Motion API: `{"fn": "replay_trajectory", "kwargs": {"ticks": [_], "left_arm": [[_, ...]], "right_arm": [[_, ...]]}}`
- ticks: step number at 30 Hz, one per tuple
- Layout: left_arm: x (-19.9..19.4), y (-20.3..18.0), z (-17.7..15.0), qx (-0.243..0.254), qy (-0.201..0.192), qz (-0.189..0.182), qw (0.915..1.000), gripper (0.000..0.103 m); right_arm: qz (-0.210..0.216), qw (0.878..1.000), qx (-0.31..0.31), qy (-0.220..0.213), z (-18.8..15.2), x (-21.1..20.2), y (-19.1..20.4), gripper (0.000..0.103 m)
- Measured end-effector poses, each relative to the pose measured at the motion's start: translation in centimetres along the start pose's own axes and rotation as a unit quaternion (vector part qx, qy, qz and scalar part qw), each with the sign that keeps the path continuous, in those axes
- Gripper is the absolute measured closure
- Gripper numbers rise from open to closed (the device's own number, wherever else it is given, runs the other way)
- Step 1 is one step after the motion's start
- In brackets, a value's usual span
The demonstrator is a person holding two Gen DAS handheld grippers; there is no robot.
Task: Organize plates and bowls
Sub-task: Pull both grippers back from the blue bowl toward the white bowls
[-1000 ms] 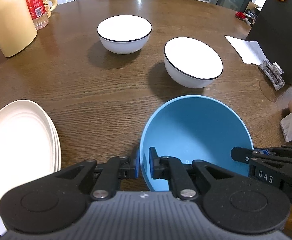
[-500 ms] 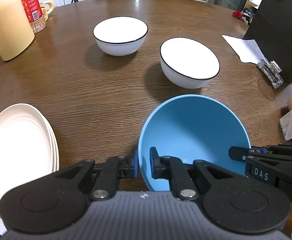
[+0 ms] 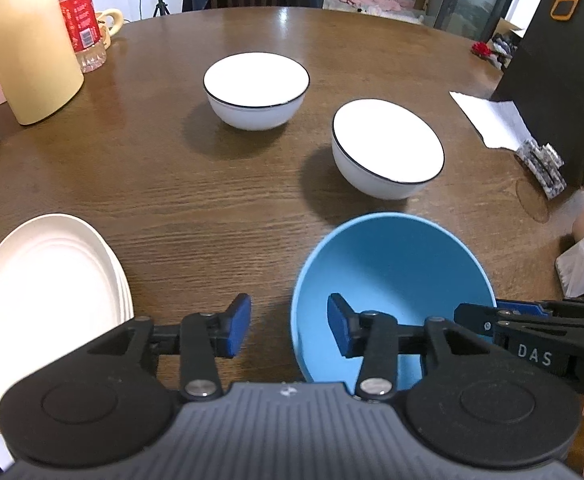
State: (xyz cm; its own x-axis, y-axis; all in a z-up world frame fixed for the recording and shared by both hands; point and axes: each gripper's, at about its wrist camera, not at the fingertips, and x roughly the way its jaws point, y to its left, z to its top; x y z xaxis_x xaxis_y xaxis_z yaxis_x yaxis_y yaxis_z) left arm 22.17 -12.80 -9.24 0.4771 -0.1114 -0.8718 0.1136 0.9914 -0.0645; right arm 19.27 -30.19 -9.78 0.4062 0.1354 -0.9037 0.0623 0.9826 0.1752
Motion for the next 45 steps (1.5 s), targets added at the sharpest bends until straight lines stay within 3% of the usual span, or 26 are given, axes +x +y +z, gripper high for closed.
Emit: {"fn": "replay_trajectory", "kwargs": {"ticks": [5,10,16,18,30,45], "left_arm": [[-0.8,0.5,0.1,-0.006,-0.013,0.005,0.9999,0.042],[-1.7,1.0,0.1,-0.014,-0.027,0.008,0.9995,0.034],[-2.8,1.6,0.0,-0.025,-0.041,0.011,0.9988,0.018],[-3.1,1.7,0.0,-0.029,-0.045,0.016,0.9984,0.017],[-5.7,1.9,-0.4,-0.052,-0.081,0.022,0.9952,0.000],[-8.5,1.8,0.8,-0.055,-0.116,0.057,0.9900,0.000]], "right_arm": [[0.011,1.000,0.005,-0.011,0.1,-0.8,-0.3,0.066],[0.018,1.000,0.005,-0.023,0.2,-1.7,-0.5,0.055],[0.024,0.999,0.004,-0.033,0.3,-2.5,-0.9,0.036],[0.026,0.999,0.001,-0.036,0.3,-2.8,-1.0,0.027],[0.035,0.998,-0.023,-0.055,0.3,-4.6,-1.4,0.000],[0.036,0.995,-0.044,-0.078,2.0,-6.7,-3.1,0.000]]}}
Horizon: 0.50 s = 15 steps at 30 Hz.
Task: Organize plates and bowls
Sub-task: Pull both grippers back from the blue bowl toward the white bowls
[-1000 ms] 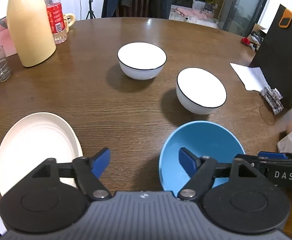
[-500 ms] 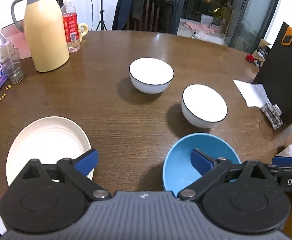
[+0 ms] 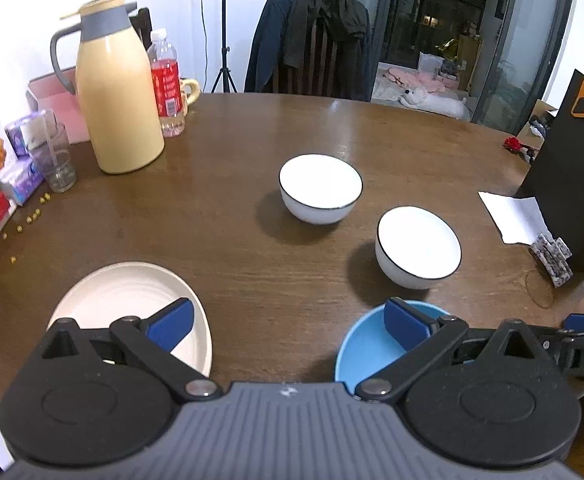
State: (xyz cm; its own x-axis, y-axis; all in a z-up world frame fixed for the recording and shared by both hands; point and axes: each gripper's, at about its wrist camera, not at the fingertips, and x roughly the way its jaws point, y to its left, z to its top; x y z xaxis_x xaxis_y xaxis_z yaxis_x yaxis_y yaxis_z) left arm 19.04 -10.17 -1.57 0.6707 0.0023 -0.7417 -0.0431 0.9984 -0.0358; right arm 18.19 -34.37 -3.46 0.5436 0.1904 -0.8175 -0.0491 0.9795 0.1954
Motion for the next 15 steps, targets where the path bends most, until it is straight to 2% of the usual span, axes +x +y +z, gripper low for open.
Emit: {"fn": "replay_trajectory", "kwargs": {"ticks": [7,15], "left_arm": [[0.8,-0.3,2.6,0.020,0.000,-0.005,0.9998,0.000],[3.9,-1.3,5.6,0.049,0.013,-0.018,0.9985,0.000]], "right_arm": [[-0.005,1.000,0.000,0.003,2.0,0.7,-0.5,0.000],[-0.019,1.000,0.011,0.012,4.5,2.8,-1.5,0.000]]}}
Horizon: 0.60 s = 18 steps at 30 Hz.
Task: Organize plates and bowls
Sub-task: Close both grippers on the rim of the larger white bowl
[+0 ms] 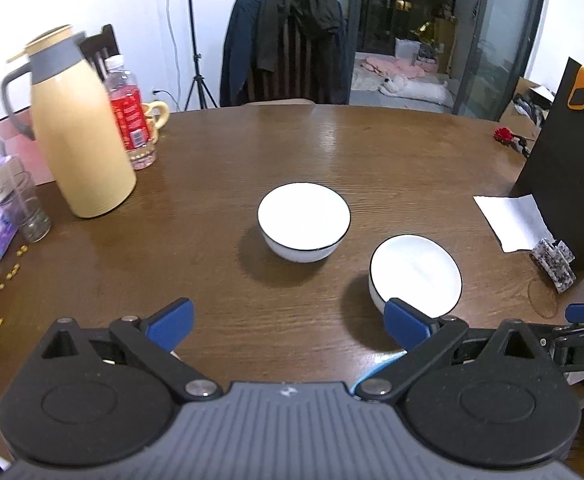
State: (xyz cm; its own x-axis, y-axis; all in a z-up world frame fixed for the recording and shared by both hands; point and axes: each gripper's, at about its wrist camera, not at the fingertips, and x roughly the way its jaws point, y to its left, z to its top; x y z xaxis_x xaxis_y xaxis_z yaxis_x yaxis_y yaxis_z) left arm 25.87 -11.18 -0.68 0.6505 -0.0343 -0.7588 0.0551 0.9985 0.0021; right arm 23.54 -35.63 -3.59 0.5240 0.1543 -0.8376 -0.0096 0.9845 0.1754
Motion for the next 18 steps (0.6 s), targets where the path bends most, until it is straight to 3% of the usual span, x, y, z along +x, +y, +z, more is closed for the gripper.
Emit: {"fn": "replay_trajectory", "kwargs": {"ticks": [18], "left_arm": [[9.7,-2.9,4.8,0.037,0.069,-0.042,0.9960,0.000]], "right_arm": [[-0.017,0.999,0.032,0.037,4.8,6.2,-1.2,0.001]]}}
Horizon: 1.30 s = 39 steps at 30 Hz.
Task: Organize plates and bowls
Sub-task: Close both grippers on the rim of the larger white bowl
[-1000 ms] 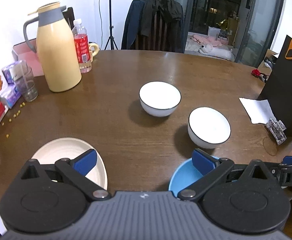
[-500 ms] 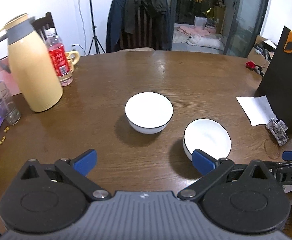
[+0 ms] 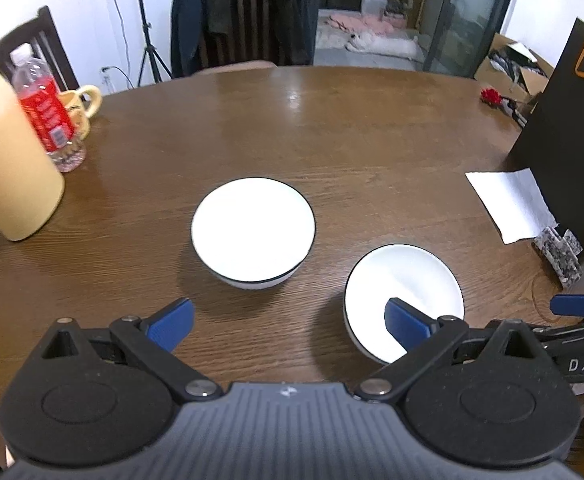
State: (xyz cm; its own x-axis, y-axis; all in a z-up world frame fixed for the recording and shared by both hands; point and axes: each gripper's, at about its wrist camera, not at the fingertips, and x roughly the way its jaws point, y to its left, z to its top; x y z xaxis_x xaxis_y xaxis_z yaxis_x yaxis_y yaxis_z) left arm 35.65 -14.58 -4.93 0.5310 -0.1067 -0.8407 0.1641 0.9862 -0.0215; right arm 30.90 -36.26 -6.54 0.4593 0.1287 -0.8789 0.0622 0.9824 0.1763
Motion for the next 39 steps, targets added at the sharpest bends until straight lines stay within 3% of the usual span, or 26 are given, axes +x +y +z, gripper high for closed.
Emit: {"fn": "replay_trajectory", "kwargs": {"ticks": [12,24,29,39], "left_arm": [[5.3,-0.9,1.3,0.009,0.056,-0.012,0.9983,0.007],[8.4,-1.7,1.7,0.020,0.092,-0.028,0.9951,0.031],[9.1,-1.9,2.0,0.024,0.101,-0.043,0.9937,0.047],[9.9,-2.2,2.1,0.029,0.110,-0.068,0.9912,0.075]], "right_arm": [[-0.008,0.999,-0.008,0.035,1.6,4.2,0.8,0.019],[-0.004,0.998,0.020,0.058,2.2,7.1,0.5,0.056],[0.001,0.998,0.025,0.063,2.2,7.7,0.6,0.071],[0.010,0.997,0.032,0.071,2.5,8.6,0.9,0.086]]}}
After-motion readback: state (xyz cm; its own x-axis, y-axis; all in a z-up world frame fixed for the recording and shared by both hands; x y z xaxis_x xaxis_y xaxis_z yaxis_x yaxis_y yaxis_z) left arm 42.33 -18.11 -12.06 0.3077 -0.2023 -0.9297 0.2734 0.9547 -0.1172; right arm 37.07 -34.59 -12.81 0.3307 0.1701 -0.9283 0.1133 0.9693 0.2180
